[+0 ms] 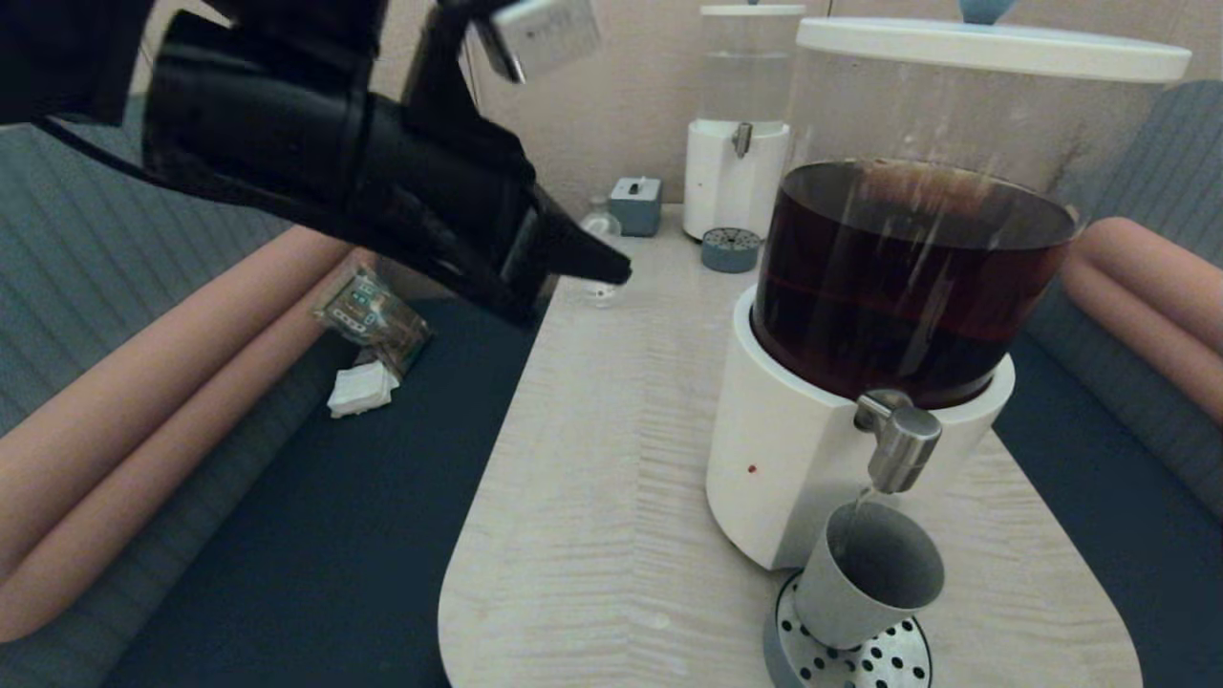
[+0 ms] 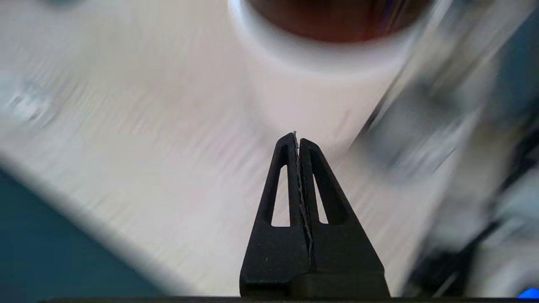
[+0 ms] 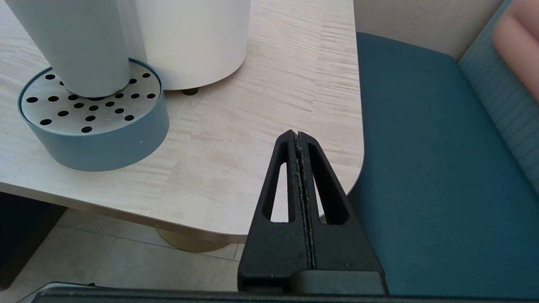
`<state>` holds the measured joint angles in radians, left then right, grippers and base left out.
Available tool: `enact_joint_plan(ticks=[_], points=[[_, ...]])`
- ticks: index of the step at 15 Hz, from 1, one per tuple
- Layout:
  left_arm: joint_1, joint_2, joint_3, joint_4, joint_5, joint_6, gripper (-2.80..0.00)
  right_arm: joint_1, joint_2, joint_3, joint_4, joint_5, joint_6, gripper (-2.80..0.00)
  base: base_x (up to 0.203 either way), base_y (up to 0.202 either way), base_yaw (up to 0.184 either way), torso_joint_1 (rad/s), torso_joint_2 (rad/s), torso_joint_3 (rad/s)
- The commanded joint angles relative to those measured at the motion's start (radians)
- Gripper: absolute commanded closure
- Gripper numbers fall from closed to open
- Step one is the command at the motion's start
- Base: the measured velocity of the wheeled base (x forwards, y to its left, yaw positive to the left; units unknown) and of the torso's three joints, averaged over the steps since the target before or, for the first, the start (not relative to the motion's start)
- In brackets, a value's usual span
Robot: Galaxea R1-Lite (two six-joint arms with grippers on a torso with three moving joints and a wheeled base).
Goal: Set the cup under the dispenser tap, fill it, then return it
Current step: Turn off the faucet
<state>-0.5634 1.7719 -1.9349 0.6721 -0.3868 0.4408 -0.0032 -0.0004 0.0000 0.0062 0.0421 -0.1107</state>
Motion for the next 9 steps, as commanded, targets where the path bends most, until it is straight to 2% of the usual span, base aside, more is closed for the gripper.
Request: enact_joint_plan(ticks=[1, 4, 9], points=[[-0.041, 0.031, -0.002, 0.050, 0.101, 0.120, 0.00, 0.000, -0.003, 0.009, 0.000, 0.002, -0.001, 0.00, 0.000, 0.000, 0.000, 0.000, 0.00, 0.000], [-0.104, 0.029, -0.001, 0.054, 0.116, 0.182, 0.00, 0.000, -0.003, 0.009, 0.000, 0.001, -0.001, 0.00, 0.000, 0.000, 0.000, 0.000, 0.00, 0.000], [-0.260, 0.060, 0.003, 0.052, 0.118, 0.186, 0.00, 0.000, -0.003, 0.009, 0.000, 0.001, -0.001, 0.00, 0.000, 0.000, 0.000, 0.000, 0.00, 0.000]])
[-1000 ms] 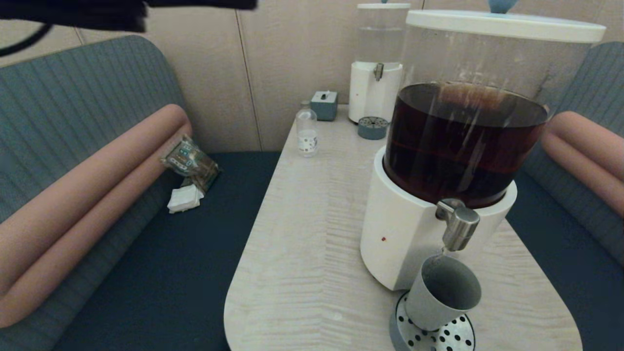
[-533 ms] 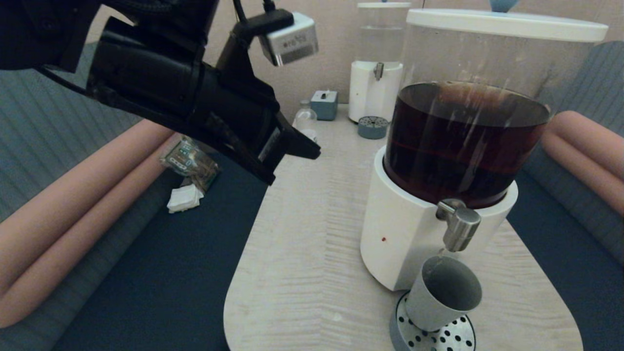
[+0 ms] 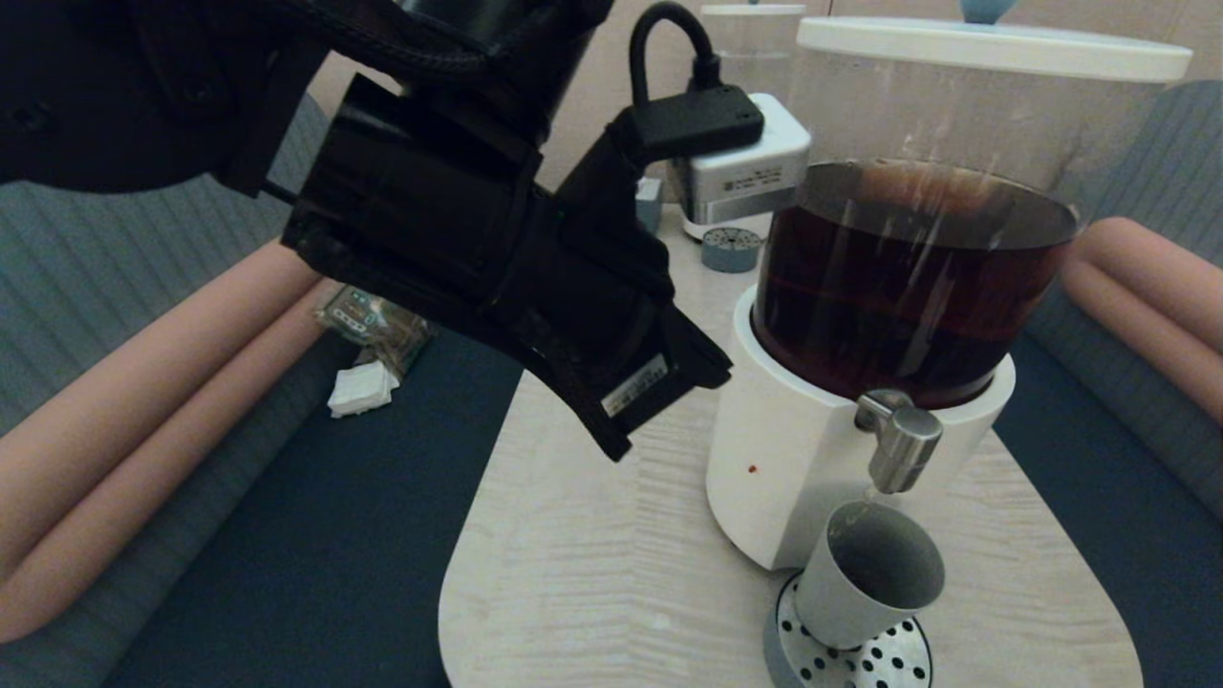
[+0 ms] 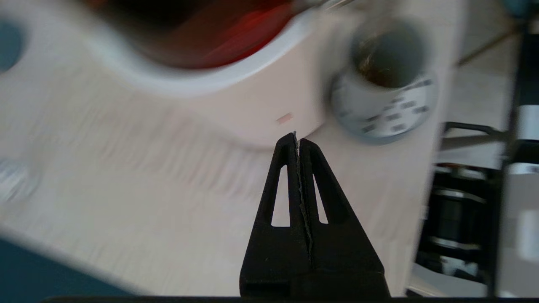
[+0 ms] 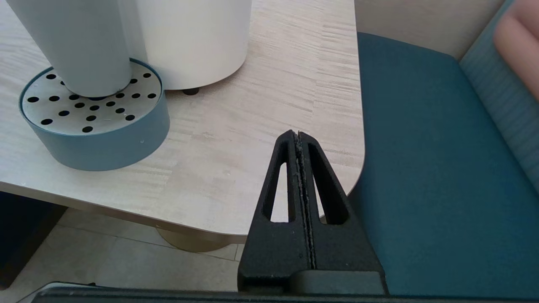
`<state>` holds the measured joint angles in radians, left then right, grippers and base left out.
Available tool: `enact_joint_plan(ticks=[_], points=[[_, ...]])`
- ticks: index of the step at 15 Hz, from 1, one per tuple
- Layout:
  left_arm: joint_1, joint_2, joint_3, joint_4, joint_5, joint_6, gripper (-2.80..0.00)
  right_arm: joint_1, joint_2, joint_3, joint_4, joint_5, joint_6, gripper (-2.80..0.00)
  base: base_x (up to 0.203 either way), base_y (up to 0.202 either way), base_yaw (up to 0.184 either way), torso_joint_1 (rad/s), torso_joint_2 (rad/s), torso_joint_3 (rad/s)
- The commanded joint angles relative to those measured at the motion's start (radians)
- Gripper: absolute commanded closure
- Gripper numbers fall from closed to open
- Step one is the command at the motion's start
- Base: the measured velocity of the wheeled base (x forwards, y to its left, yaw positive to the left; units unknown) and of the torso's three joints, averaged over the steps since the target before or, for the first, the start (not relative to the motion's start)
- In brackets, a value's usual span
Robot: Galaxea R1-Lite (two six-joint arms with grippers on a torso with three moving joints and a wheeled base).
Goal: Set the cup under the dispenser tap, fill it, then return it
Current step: Turn off the faucet
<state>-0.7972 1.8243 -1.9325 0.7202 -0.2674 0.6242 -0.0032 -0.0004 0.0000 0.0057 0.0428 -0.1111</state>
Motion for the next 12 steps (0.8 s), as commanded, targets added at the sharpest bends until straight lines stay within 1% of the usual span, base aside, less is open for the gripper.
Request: enact_joint_plan(ticks=[1, 2, 4, 7, 9, 12], points=[[-0.051, 0.016, 0.001, 0.002, -0.001, 0.000, 0.00, 0.000, -0.003, 0.009, 0.000, 0.001, -0.001, 0.00, 0.000, 0.000, 0.000, 0.000, 0.00, 0.000], [-0.072, 0.023, 0.003, 0.001, 0.004, -0.003, 0.00, 0.000, -0.003, 0.009, 0.000, 0.000, -0.001, 0.00, 0.000, 0.000, 0.000, 0.000, 0.00, 0.000], [-0.109, 0.035, 0.003, -0.002, 0.062, -0.005, 0.00, 0.000, -0.003, 0.009, 0.000, 0.000, -0.001, 0.00, 0.000, 0.000, 0.000, 0.000, 0.00, 0.000], [-0.141, 0.055, 0.006, -0.053, 0.109, -0.006, 0.00, 0.000, -0.003, 0.009, 0.000, 0.000, -0.001, 0.00, 0.000, 0.000, 0.000, 0.000, 0.00, 0.000], [-0.149, 0.071, 0.006, -0.083, 0.128, -0.006, 0.00, 0.001, -0.003, 0.009, 0.000, 0.000, -0.001, 0.00, 0.000, 0.000, 0.000, 0.000, 0.00, 0.000], [-0.151, 0.095, 0.007, -0.105, 0.132, -0.006, 0.00, 0.000, -0.004, 0.009, 0.000, 0.001, -0.001, 0.00, 0.000, 0.000, 0.000, 0.000, 0.00, 0.000]])
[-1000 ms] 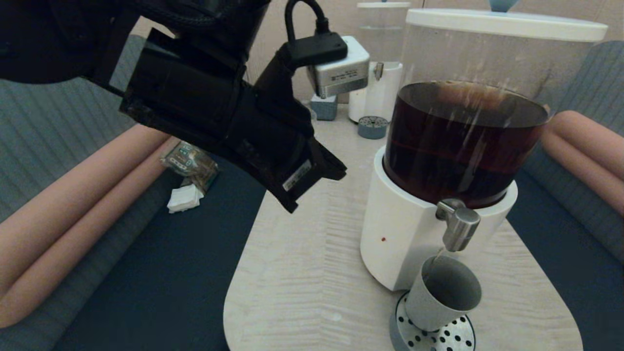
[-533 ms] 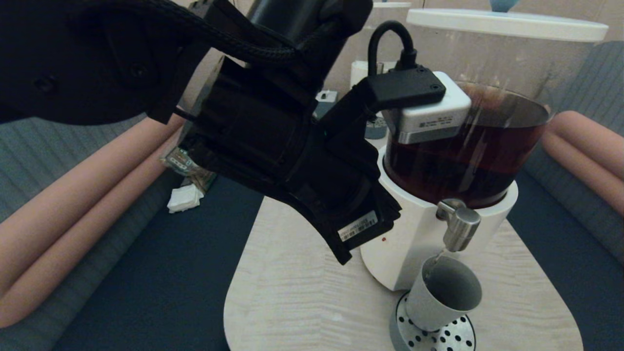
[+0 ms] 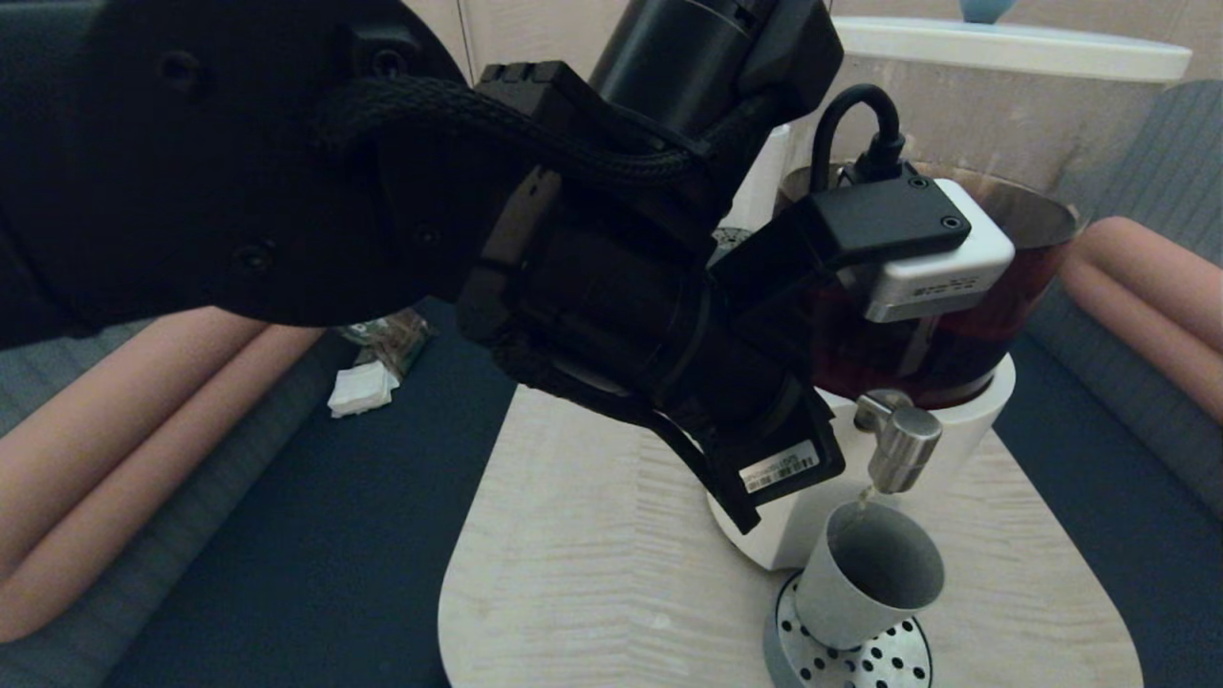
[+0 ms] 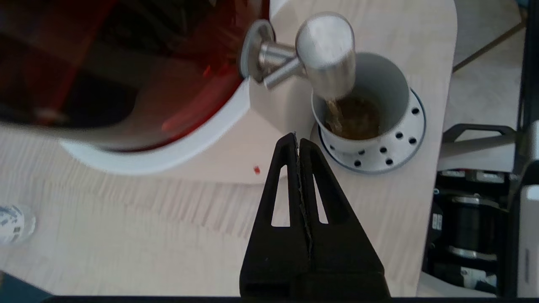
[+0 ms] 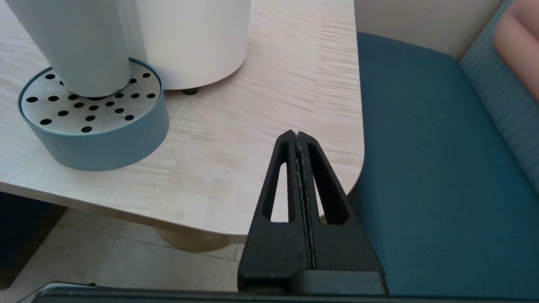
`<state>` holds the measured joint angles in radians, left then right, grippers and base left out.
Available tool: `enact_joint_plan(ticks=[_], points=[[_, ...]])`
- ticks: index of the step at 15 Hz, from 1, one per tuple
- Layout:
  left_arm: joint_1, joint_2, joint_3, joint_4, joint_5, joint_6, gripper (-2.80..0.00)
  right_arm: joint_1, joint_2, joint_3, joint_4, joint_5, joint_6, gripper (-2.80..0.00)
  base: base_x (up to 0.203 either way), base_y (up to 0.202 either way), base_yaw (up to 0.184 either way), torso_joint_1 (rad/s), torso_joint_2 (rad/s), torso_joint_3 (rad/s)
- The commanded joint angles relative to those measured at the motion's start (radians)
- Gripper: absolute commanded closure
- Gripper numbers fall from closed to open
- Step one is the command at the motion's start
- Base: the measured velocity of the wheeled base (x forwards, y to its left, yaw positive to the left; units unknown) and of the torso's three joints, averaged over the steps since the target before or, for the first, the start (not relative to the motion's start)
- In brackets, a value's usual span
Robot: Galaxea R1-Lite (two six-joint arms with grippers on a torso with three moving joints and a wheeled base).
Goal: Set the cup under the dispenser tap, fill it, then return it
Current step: Turn off the faucet
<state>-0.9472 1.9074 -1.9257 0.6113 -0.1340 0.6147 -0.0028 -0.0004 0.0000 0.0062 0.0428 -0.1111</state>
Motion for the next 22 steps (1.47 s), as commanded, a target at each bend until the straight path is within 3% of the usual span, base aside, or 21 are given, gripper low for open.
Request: enact_joint_plan(ticks=[1, 22], points=[[0.001, 0.021, 0.001, -0.015, 0.003, 0.002, 0.00, 0.000, -0.003, 0.009, 0.000, 0.000, -0.001, 0.00, 0.000, 0.000, 0.000, 0.000, 0.00, 0.000], [-0.001, 0.084, -0.006, -0.151, 0.002, 0.004, 0.00, 0.000, -0.003, 0.009, 0.000, 0.000, -0.001, 0.00, 0.000, 0.000, 0.000, 0.000, 0.00, 0.000]])
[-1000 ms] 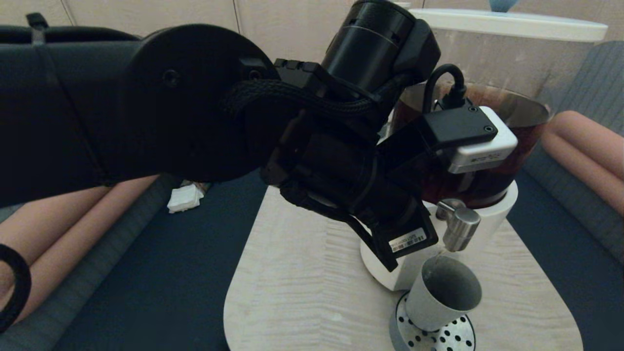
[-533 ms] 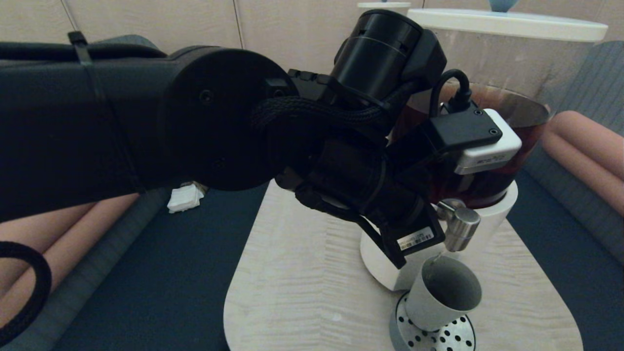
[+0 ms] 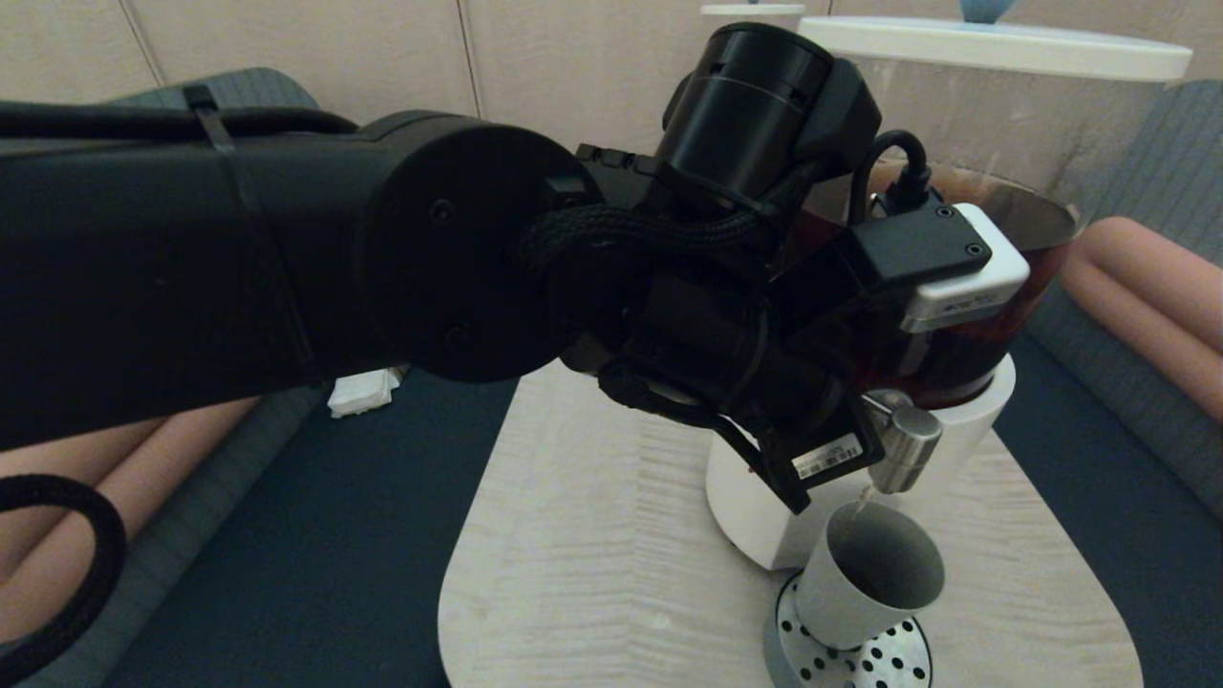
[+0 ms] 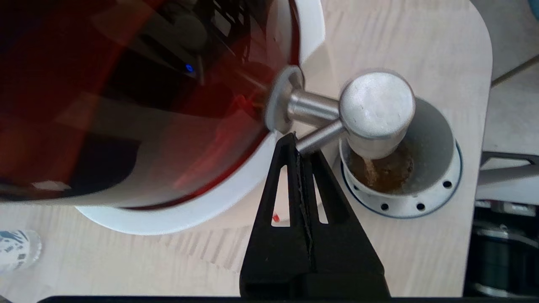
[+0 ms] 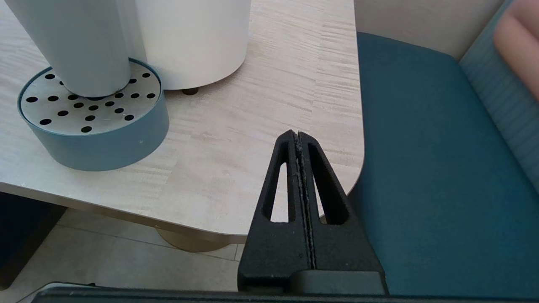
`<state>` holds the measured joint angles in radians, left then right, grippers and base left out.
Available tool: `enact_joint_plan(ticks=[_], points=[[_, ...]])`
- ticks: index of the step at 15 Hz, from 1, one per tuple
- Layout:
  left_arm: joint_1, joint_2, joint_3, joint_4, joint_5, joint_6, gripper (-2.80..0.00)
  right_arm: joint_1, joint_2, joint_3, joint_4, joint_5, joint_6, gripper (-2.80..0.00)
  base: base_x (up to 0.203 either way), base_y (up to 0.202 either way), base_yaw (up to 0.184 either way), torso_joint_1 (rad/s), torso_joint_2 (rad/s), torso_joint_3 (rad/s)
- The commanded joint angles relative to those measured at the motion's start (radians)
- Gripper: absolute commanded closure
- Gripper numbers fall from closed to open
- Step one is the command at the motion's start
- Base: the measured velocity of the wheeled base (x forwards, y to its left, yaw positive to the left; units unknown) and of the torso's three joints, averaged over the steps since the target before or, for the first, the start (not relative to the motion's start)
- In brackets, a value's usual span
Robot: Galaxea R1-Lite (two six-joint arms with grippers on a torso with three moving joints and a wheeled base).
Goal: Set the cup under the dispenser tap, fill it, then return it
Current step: Turn off the faucet
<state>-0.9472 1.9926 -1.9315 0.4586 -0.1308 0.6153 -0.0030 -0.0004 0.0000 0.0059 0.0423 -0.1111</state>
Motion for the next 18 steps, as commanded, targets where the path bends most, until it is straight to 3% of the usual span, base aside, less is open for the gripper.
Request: enact_joint_plan(ticks=[1, 18], points=[[-0.001, -0.001, 0.002, -0.009, -0.001, 0.003, 0.00, 0.000, -0.003, 0.009, -0.001, 0.001, -0.001, 0.00, 0.000, 0.000, 0.000, 0.000, 0.00, 0.000], [-0.012, 0.048, 0.001, -0.141, -0.007, 0.007, 0.00, 0.000, -0.004, 0.009, 0.000, 0.001, -0.001, 0.00, 0.000, 0.000, 0.000, 0.000, 0.00, 0.000]])
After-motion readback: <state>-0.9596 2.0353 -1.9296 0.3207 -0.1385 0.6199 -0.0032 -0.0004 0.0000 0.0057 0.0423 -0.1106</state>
